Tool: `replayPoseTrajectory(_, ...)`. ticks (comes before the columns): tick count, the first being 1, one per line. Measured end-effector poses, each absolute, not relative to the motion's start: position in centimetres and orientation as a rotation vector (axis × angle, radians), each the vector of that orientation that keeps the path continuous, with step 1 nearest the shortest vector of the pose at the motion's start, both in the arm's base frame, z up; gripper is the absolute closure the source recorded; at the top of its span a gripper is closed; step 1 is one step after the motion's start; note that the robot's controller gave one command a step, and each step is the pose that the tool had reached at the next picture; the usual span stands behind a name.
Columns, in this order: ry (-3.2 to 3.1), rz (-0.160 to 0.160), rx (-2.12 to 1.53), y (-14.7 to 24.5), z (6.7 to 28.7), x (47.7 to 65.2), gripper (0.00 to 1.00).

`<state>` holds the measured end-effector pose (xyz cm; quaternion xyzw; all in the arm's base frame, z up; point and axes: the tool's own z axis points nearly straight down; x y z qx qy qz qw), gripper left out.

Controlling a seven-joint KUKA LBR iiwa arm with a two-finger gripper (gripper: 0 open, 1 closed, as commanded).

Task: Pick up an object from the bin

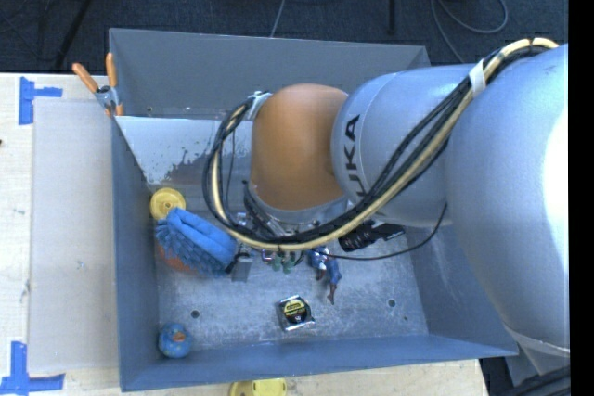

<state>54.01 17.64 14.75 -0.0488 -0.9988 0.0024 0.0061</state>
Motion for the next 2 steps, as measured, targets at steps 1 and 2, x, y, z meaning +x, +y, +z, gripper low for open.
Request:
replayPoseTrajectory(1,-3.139,-0.001,-0.153,16.8,18.5,56.2,1.0)
replayPoseTrajectory(2,-3.131,0.004,-0.157,16.3,22.9,55.8,1.0)
